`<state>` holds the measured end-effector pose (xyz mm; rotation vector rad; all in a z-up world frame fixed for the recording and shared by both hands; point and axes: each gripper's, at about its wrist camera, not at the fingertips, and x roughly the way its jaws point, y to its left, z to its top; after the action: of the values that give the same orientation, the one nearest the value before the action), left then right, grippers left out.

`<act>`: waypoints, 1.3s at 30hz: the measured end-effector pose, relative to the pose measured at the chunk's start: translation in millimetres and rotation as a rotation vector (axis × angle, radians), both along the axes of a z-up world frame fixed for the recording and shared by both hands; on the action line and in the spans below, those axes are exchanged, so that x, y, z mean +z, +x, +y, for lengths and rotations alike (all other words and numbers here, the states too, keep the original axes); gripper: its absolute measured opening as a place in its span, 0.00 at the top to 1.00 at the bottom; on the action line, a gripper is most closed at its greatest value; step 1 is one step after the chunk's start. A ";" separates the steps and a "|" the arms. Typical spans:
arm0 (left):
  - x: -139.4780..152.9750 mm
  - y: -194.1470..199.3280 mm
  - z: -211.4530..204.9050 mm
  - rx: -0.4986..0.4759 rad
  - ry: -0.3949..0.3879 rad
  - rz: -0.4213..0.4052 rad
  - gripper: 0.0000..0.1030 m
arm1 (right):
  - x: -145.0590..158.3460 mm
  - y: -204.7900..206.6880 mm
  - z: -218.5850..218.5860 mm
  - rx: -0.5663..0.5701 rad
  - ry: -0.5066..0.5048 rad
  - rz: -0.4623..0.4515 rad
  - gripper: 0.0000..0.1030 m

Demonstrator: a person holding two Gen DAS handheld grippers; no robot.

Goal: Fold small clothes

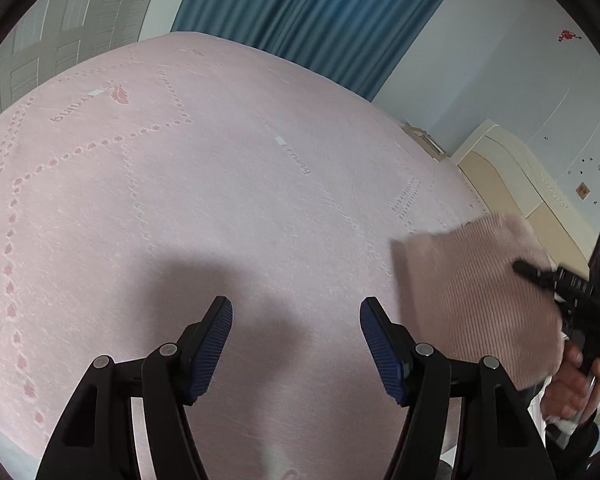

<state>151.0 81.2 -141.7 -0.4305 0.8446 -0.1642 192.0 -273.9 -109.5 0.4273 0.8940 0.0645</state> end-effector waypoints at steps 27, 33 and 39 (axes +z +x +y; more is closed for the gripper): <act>-74.3 -3.6 -64.9 -0.317 0.089 0.101 0.39 | -70.6 -9.8 11.7 0.296 0.113 -0.022 0.47; -87.8 -0.6 -93.9 -0.330 0.220 0.145 0.57 | -73.1 -31.1 27.3 0.333 0.071 -0.019 0.49; -90.7 6.0 -90.9 -0.283 0.178 0.110 0.88 | -80.9 -21.1 34.3 0.289 0.061 -0.004 0.53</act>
<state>157.0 -9.7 -232.4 -0.1519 1.0174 -0.3261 170.9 -239.6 -190.5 0.3521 0.9464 0.3581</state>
